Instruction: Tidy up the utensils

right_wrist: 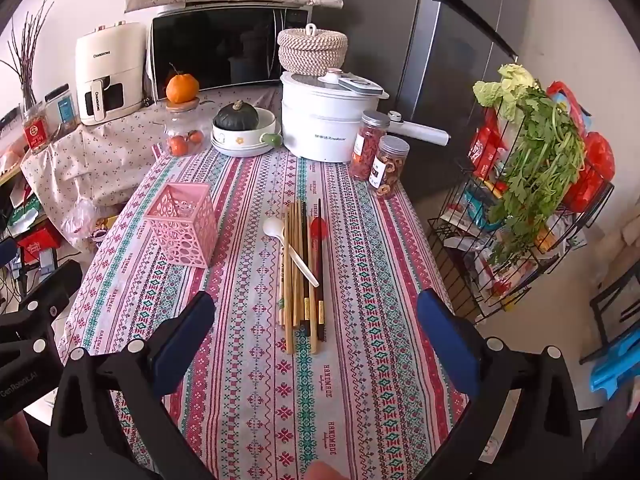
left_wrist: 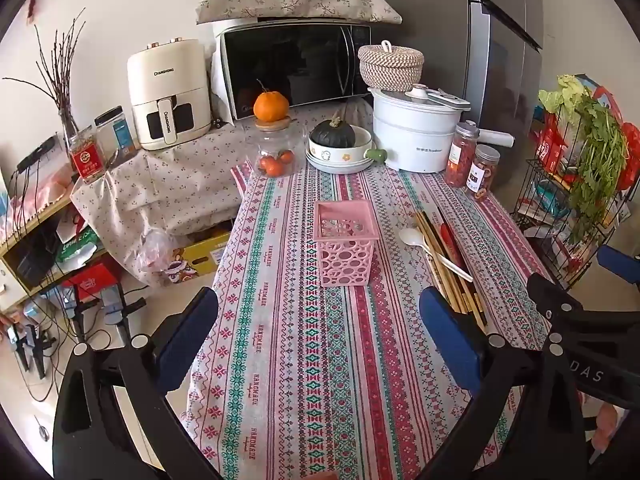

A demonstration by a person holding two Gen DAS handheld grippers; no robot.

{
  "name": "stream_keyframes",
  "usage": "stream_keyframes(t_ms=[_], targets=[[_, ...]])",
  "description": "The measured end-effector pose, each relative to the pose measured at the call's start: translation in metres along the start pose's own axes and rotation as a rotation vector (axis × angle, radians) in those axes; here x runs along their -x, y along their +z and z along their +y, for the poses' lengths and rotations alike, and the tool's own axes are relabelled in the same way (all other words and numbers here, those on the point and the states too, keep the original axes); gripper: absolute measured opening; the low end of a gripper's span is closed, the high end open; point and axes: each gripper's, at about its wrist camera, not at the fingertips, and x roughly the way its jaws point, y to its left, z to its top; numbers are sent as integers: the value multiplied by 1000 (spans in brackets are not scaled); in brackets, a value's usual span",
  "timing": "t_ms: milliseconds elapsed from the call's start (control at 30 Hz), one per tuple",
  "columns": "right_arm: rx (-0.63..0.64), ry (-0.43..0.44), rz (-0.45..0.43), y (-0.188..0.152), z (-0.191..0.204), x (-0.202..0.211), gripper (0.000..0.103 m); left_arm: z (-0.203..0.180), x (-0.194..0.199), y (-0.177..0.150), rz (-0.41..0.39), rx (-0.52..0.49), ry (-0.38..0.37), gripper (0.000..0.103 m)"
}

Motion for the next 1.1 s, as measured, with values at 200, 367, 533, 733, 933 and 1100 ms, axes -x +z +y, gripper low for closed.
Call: stream_keyframes(t_ms=[200,367,533,733,933,1100], targets=[[-1,0,-2,0,1,0,98,5,-4,4,12,7,-4,97],[-5,6,-1,3,0,-5,98,8,-6,3,13,11,4,97],[-7,11,-2,2,0,-2,98,11,-6,4,15,19,2,97],[-8,7,-5,-1,2,-1,98,8,-4,4,17,23,11,97],[-8,8,-6,0,3,1,98,7,-4,2,14,24,14,97],[-10,8,-12,1,2,1,98,6,-4,1,15,23,13,97]])
